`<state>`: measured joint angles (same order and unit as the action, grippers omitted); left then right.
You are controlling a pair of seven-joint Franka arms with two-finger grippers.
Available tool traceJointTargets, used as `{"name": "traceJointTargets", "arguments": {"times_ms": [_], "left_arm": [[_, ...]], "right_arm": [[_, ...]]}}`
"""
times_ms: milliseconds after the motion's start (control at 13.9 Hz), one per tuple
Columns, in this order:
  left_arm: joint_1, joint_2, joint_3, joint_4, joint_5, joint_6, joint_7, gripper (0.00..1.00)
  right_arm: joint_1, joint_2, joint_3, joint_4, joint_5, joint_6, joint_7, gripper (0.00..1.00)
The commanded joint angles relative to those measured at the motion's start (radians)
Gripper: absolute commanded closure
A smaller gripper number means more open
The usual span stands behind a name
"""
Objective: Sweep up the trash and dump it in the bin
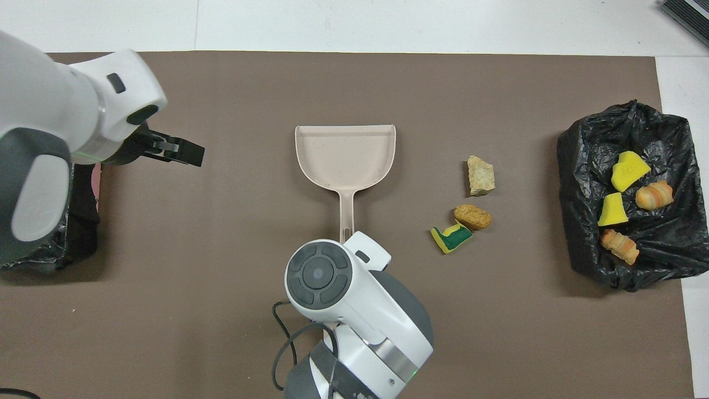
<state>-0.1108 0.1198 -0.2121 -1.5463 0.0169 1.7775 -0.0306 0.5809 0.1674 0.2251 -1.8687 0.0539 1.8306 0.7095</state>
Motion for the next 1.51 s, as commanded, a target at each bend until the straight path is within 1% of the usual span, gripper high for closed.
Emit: {"name": "traceJointTargets", "arguments": {"times_ms": [0, 72, 216, 288, 360, 432, 576, 792, 864, 1008, 1080, 1224, 1296, 1368, 1440], "left_arm": [[0.002, 0.058, -0.097, 0.014, 0.044, 0.063, -0.137, 0.00], [0.000, 0.076, -0.140, -0.007, 0.079, 0.095, -0.203, 0.00], [0.000, 0.093, -0.206, -0.061, 0.093, 0.163, -0.306, 0.00], [-0.006, 0.110, -0.229, -0.086, 0.095, 0.210, -0.359, 0.00], [-0.030, 0.130, -0.248, -0.115, 0.104, 0.236, -0.414, 0.00], [-0.055, 0.147, -0.257, -0.150, 0.139, 0.279, -0.461, 0.00], [-0.072, 0.170, -0.285, -0.207, 0.187, 0.364, -0.550, 0.00], [-0.095, 0.230, -0.302, -0.215, 0.216, 0.443, -0.623, 0.00], [-0.105, 0.245, -0.302, -0.215, 0.228, 0.465, -0.629, 0.00], [-0.105, 0.248, -0.302, -0.216, 0.229, 0.477, -0.629, 0.00], [-0.105, 0.250, -0.302, -0.237, 0.230, 0.482, -0.632, 0.00], [-0.107, 0.277, -0.302, -0.245, 0.238, 0.529, -0.652, 0.00], [-0.105, 0.279, -0.302, -0.245, 0.239, 0.533, -0.652, 0.00], [-0.105, 0.279, -0.302, -0.248, 0.239, 0.534, -0.652, 0.00], [-0.109, 0.285, -0.302, -0.250, 0.241, 0.536, -0.652, 0.00]], "right_arm": [[0.045, -0.115, 0.000, -0.162, 0.063, 0.064, 0.065, 0.00], [0.062, -0.152, 0.000, -0.226, 0.089, 0.108, 0.073, 0.00], [0.102, -0.219, 0.000, -0.338, 0.151, 0.177, 0.074, 0.00], [0.117, -0.247, 0.000, -0.384, 0.181, 0.208, 0.074, 0.00], [0.146, -0.261, 0.000, -0.409, 0.205, 0.225, 0.093, 0.00], [0.178, -0.259, 0.000, -0.415, 0.205, 0.232, 0.126, 0.00], [0.192, -0.253, 0.000, -0.437, 0.205, 0.258, 0.137, 0.00], [0.204, -0.223, 0.000, -0.451, 0.205, 0.304, 0.148, 0.01], [0.209, -0.206, 0.000, -0.452, 0.205, 0.334, 0.162, 0.05], [0.214, -0.175, 0.000, -0.451, 0.205, 0.373, 0.179, 0.12], [0.215, -0.164, 0.000, -0.451, 0.205, 0.390, 0.179, 0.17], [0.214, -0.161, 0.000, -0.451, 0.205, 0.395, 0.176, 0.26], [0.215, -0.157, 0.000, -0.451, 0.205, 0.395, 0.176, 0.32], [0.215, -0.148, 0.000, -0.451, 0.205, 0.395, 0.179, 0.44], [0.215, -0.147, 0.000, -0.446, 0.205, 0.385, 0.180, 0.55]]}}
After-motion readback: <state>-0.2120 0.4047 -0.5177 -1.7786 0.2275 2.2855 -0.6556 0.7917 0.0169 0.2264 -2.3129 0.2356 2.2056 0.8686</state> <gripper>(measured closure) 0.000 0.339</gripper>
